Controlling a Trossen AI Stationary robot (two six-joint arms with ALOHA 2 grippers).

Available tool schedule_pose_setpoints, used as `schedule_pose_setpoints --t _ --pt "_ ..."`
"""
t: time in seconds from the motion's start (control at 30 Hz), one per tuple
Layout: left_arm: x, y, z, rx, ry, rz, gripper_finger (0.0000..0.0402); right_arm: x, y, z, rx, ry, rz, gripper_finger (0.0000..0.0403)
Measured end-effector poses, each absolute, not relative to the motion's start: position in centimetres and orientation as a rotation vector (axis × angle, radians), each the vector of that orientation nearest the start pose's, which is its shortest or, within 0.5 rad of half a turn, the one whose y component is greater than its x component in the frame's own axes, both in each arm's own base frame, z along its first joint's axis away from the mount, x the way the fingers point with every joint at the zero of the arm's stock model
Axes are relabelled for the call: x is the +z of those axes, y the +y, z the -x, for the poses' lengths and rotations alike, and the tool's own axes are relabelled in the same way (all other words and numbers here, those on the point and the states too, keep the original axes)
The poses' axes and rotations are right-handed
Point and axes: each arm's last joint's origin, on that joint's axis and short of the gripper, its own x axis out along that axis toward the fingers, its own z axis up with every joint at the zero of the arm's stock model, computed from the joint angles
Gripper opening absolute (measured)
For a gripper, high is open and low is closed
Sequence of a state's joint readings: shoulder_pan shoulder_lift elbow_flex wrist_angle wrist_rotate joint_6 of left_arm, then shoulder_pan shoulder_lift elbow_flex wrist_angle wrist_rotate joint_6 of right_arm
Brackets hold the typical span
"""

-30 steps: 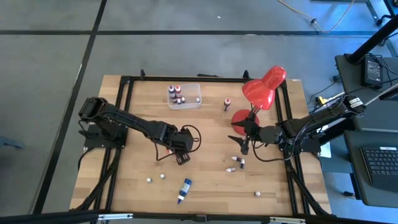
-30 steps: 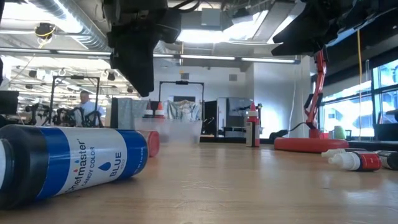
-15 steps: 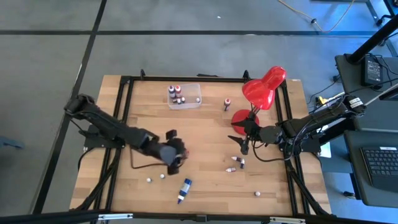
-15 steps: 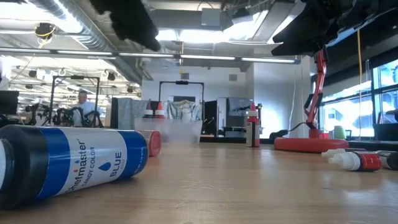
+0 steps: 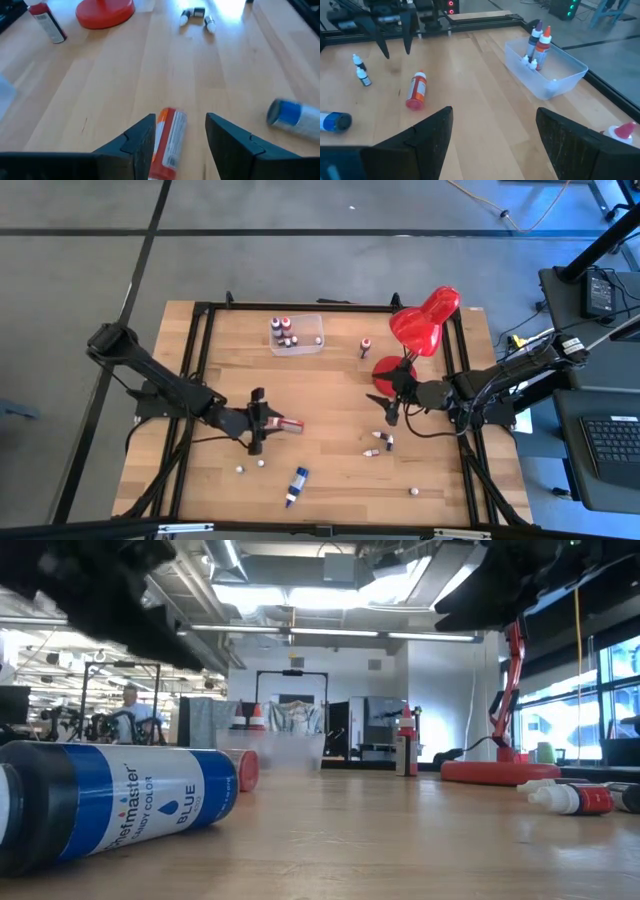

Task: Pick & Place food coloring
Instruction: Put the large orange food coloring bottle into the transparent bin

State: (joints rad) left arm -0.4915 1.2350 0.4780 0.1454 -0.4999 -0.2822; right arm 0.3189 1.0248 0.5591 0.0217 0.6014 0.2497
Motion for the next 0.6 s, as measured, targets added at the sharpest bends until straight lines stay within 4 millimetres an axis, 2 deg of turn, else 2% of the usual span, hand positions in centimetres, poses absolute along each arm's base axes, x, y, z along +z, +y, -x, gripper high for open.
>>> schedule_pose_setpoints --t 0.2,0.37,0.6 --pt "14.3 -8.5 -18.8 0.063 0.441 0.001 0.0167 23.3 4.9 -20.6 -0.334 0.360 -0.055 0.0289" --pt "13.1 -7.8 -17.7 0.040 0.398 -0.080 0.0167 23.3 4.9 -20.6 -0.334 0.361 -0.054 0.0289" --pt "12.2 -6.8 -17.4 0.009 0.384 -0.121 0.0166 23.3 4.9 -20.6 -0.333 0.361 -0.052 0.0289"
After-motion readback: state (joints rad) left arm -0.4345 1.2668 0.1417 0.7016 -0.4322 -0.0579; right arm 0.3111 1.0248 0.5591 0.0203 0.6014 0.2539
